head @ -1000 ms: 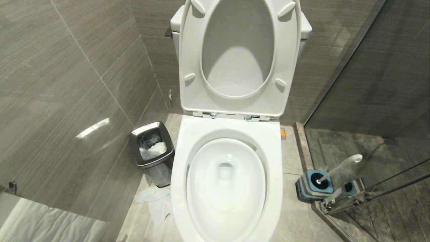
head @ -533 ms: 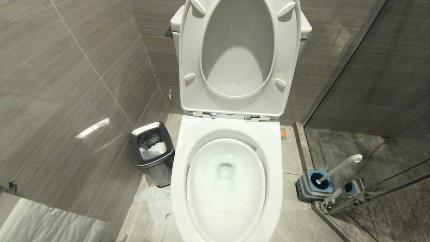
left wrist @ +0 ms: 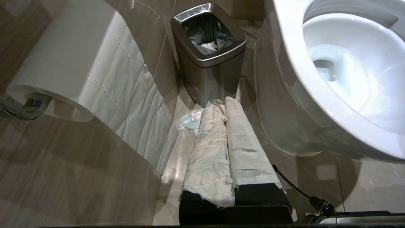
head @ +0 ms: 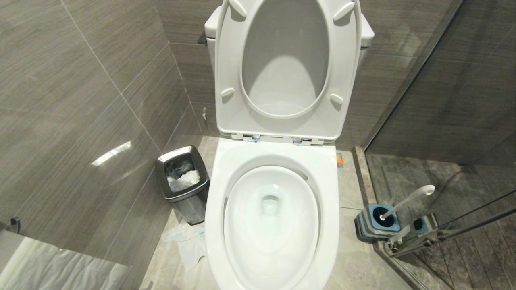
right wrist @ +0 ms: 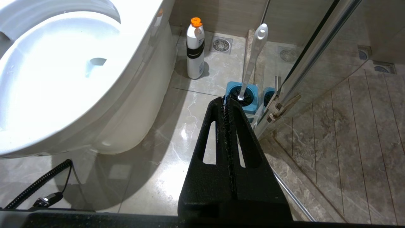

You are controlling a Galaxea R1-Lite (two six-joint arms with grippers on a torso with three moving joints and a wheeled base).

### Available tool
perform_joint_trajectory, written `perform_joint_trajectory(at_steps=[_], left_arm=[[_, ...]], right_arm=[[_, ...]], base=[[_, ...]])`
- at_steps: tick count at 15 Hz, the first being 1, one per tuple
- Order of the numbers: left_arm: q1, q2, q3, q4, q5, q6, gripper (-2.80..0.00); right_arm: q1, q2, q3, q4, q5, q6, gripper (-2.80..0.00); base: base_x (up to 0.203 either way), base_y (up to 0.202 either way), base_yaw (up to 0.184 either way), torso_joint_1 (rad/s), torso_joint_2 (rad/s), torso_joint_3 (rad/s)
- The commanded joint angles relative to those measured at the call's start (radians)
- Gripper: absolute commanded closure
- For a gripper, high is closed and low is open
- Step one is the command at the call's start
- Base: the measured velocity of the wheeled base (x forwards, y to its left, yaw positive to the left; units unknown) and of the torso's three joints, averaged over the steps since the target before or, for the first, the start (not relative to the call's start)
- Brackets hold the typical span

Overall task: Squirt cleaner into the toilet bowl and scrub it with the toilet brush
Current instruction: Pour in the cleaning agent

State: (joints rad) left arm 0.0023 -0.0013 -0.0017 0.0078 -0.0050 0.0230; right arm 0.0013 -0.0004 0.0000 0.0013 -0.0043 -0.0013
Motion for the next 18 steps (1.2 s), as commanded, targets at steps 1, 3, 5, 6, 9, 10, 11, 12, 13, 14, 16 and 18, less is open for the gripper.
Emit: perform_joint_trajectory(at_steps=[1, 3, 5, 6, 9, 10, 11, 12, 13, 14, 16, 18], left_arm=[[0.001, 0.001, 0.002, 0.000, -0.004, 0.027, 0.00], [0.001, 0.001, 0.002, 0.000, -0.019, 0.054, 0.00], [0.000, 0.001, 0.002, 0.001, -0.024, 0.066, 0.00], [0.000, 0.001, 0.002, 0.001, -0.027, 0.082, 0.00], [-0.001, 0.001, 0.002, 0.003, -0.032, 0.089, 0.00], [-0.001, 0.001, 0.002, 0.003, -0.032, 0.089, 0.00], [-0.001, 0.001, 0.000, 0.003, -0.032, 0.089, 0.00], [-0.001, 0.001, 0.001, 0.004, -0.032, 0.089, 0.00], [-0.001, 0.001, 0.000, 0.004, -0.032, 0.089, 0.00], [-0.001, 0.001, 0.000, 0.004, -0.032, 0.091, 0.00], [-0.001, 0.001, 0.000, 0.004, -0.032, 0.091, 0.00], [-0.001, 0.001, 0.000, 0.006, -0.033, 0.091, 0.00]], right_arm=[[0.000, 0.000, 0.002, 0.000, 0.000, 0.000, 0.00], [0.000, -0.001, 0.002, 0.001, 0.000, 0.000, 0.00], [0.000, 0.000, 0.002, 0.000, 0.000, 0.000, 0.00], [0.000, 0.000, 0.002, 0.000, 0.000, 0.000, 0.00], [0.000, 0.000, 0.001, 0.000, 0.000, 0.000, 0.00], [0.000, 0.000, 0.000, 0.000, 0.000, 0.000, 0.00], [0.000, 0.000, 0.001, 0.000, 0.000, 0.000, 0.00], [0.000, 0.000, 0.001, 0.000, 0.000, 0.000, 0.00], [0.000, -0.001, 0.002, 0.000, 0.000, 0.000, 0.00], [0.000, 0.000, 0.002, 0.000, 0.000, 0.000, 0.00], [0.000, -0.001, 0.002, 0.000, 0.000, 0.000, 0.00], [0.000, 0.000, 0.002, 0.000, 0.000, 0.000, 0.00]], base=[[0.000, 0.000, 0.000, 0.000, 0.00, 0.000], [0.000, 0.000, 0.000, 0.000, 0.00, 0.000], [0.000, 0.000, 0.000, 0.000, 0.00, 0.000], [0.000, 0.000, 0.000, 0.000, 0.00, 0.000], [0.000, 0.000, 0.000, 0.000, 0.00, 0.000], [0.000, 0.000, 0.000, 0.000, 0.00, 0.000], [0.000, 0.000, 0.000, 0.000, 0.00, 0.000], [0.000, 0.000, 0.000, 0.000, 0.00, 0.000], [0.000, 0.000, 0.000, 0.000, 0.00, 0.000], [0.000, 0.000, 0.000, 0.000, 0.00, 0.000], [0.000, 0.000, 0.000, 0.000, 0.00, 0.000], [0.000, 0.000, 0.000, 0.000, 0.00, 0.000]])
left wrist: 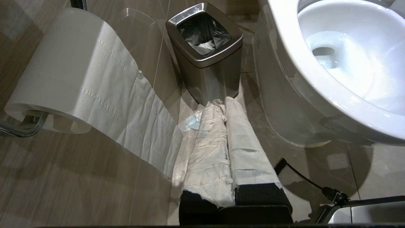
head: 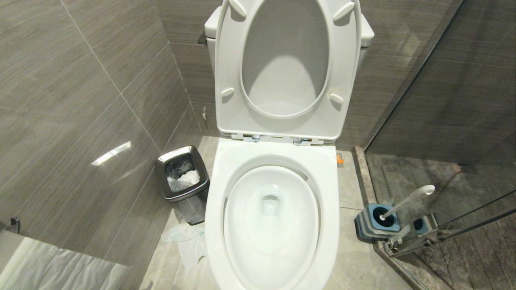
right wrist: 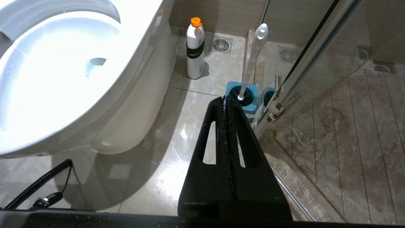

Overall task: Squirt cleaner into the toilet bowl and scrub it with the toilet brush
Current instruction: Pour in the cleaning agent

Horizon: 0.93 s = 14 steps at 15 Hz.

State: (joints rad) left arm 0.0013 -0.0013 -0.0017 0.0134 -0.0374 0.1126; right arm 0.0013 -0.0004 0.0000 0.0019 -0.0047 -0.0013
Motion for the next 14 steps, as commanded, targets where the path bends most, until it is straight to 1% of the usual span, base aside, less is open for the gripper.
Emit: perform_joint_trajectory(at_steps=[1, 6, 14], left_arm=[[0.000, 0.001, 0.000, 0.000, 0.001, 0.001, 0.00], [0.000, 0.001, 0.000, 0.000, -0.001, 0.001, 0.00], [0.000, 0.002, 0.000, 0.000, -0.001, 0.001, 0.00]], right_arm=[[0.000, -0.001, 0.002, 0.000, 0.000, 0.000, 0.00], [0.000, 0.000, 0.002, 0.000, 0.000, 0.000, 0.00], [0.000, 0.000, 0.002, 0.000, 0.000, 0.000, 0.00]], base=[[0.000, 0.000, 0.000, 0.000, 0.00, 0.000], [0.000, 0.000, 0.000, 0.000, 0.00, -0.017], [0.000, 0.000, 0.000, 0.002, 0.00, -0.180]])
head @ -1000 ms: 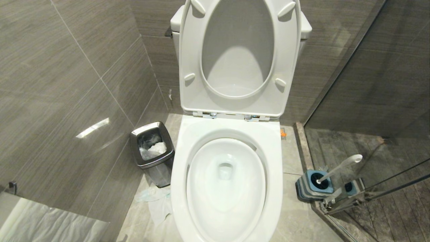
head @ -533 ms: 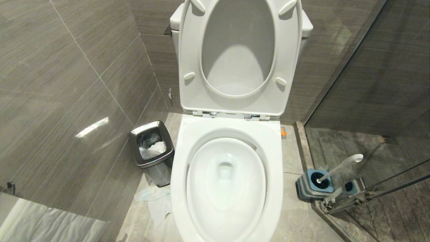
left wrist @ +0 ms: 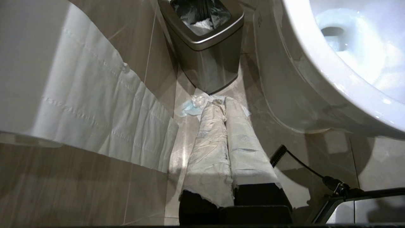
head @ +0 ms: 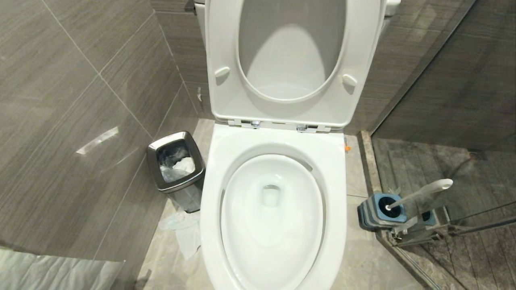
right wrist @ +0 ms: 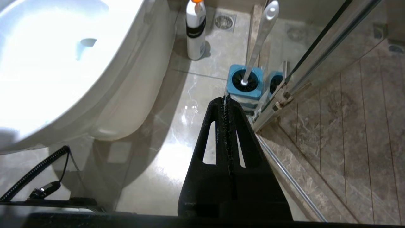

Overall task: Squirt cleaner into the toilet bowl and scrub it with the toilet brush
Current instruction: Pour in the cleaning agent

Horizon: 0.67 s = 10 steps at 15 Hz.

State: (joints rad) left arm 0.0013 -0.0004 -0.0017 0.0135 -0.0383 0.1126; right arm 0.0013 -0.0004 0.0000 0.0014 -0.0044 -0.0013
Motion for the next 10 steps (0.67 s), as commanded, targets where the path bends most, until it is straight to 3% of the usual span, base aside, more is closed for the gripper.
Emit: perform_joint_trajectory(at_steps=[1, 10], left_arm=[[0.000, 0.001, 0.000, 0.000, 0.000, 0.001, 0.00], [0.000, 0.002, 0.000, -0.001, 0.000, 0.001, 0.00]], right_arm=[[0.000, 0.000, 0.002, 0.001, 0.000, 0.000, 0.00], [0.000, 0.000, 0.002, 0.001, 0.000, 0.000, 0.00]], base=[[0.000, 0.000, 0.000, 0.005, 0.00, -0.195], [0.000, 0.000, 0.000, 0.004, 0.00, -0.198]])
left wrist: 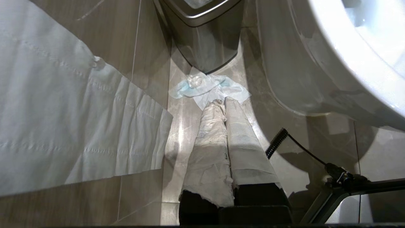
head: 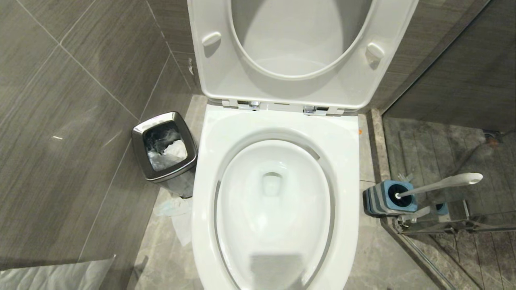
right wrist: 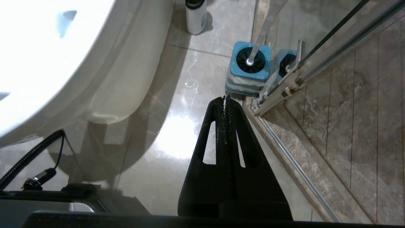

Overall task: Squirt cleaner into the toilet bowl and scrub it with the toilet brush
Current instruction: Pour in the cleaning agent

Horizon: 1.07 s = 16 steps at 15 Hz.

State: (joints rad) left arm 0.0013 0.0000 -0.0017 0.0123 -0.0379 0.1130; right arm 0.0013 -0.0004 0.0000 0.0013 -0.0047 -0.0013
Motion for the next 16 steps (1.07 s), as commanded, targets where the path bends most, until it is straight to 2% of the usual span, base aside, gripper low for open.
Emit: perform_joint_trajectory(at_steps=[1, 10, 16], left_arm=[[0.000, 0.001, 0.000, 0.000, 0.000, 0.002, 0.00], [0.000, 0.000, 0.002, -0.003, 0.000, 0.007, 0.00], [0.000, 0.000, 0.002, -0.003, 0.000, 0.007, 0.00]], right_arm=[[0.000, 0.000, 0.001, 0.000, 0.000, 0.000, 0.00], [0.000, 0.000, 0.002, 0.000, 0.000, 0.000, 0.00], [0.000, -0.001, 0.002, 0.000, 0.000, 0.000, 0.00]], base=[[0.000, 0.000, 0.000, 0.006, 0.00, -0.188], [0.000, 0.000, 0.000, 0.005, 0.00, -0.191], [0.000, 0.000, 0.000, 0.002, 0.00, -0.024]])
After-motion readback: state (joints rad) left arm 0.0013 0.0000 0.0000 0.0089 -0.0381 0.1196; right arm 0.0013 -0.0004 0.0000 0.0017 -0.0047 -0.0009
